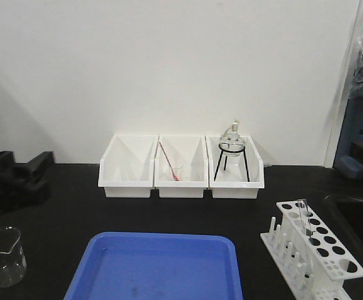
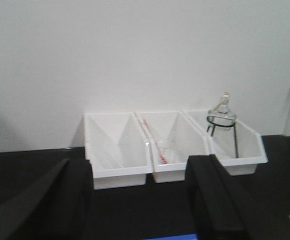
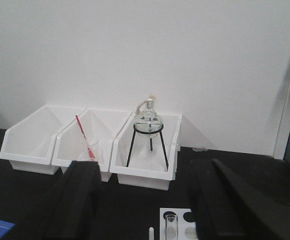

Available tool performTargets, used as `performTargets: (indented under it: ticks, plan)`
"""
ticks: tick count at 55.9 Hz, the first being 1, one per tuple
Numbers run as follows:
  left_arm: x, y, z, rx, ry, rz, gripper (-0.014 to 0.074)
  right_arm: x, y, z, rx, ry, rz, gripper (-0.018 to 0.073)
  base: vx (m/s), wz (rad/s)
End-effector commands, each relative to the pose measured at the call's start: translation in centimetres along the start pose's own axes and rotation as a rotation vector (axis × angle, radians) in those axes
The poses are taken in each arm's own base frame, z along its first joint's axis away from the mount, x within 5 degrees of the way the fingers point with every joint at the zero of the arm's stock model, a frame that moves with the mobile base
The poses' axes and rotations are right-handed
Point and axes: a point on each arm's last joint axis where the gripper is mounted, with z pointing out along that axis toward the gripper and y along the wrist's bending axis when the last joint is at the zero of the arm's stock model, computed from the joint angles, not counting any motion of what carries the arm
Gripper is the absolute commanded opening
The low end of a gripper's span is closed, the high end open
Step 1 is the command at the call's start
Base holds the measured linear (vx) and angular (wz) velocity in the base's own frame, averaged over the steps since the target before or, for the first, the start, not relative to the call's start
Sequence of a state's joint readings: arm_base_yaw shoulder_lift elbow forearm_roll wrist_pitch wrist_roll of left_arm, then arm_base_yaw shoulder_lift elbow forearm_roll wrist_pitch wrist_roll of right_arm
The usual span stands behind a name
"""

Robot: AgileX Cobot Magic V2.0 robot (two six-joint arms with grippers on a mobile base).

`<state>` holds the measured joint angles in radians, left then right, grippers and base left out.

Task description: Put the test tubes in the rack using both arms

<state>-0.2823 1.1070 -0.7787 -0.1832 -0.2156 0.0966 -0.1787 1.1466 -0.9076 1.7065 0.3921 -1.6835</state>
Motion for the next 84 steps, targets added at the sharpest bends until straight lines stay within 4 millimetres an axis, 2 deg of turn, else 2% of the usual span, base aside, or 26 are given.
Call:
performTargets:
  ticks: [1,9,18,24,29,30,34,44,84]
  plan:
    - [-1.3,1.0,-3.7,-0.038,-0.143,0.097,0.0412,-1.6,0.3,-0.7,-0.009,-0.061,0.005,0.0456,0.0,0.0]
    - [2.7,1.9,-9.2,-0.071,-0.098,0.202,0.0218,-1.6,0.3,-0.7,-0.009,-0.061,0.005,0.0456,0.0,0.0]
    - [7.5,2.5,-14.0,-0.124,-0.07,0.23,-0.0011,-1.6,0.3,-0.7,-0.009,-0.061,0.005,0.0456,0.0,0.0]
    - [10.2,2.7,-16.3,-0.156,-0.095,0.231,-0.001,-1.6,0.3,-0.7,-0.009,-0.061,0.005,0.0456,0.0,0.0]
    - [11.9,2.8,-17.5,-0.172,-0.115,0.231,-0.0009,-1.6,0.3,-0.7,-0.009,-0.061,0.005,0.0456,0.0,0.0]
    - [13.8,2.8,-18.4,-0.176,-0.163,0.193,-0.0009,-1.6,0.3,-0.7,-0.009,-0.061,0.005,0.0456,0.0,0.0]
    - [15.0,2.9,-18.9,-0.177,-0.2,0.14,-0.0009,-1.6,0.3,-0.7,-0.009,-0.061,0.005,0.0456,0.0,0.0]
    - [15.5,2.9,-18.7,-0.172,-0.131,0.109,-0.0009,-1.6,0.3,-0.7,-0.009,-0.065,0.015,0.0456,0.0,0.0]
    - [15.5,2.9,-18.7,-0.173,-0.13,0.109,-0.0007,-1.7,0.3,-0.7,-0.009,-0.07,0.027,0.0456,0.0,0.0]
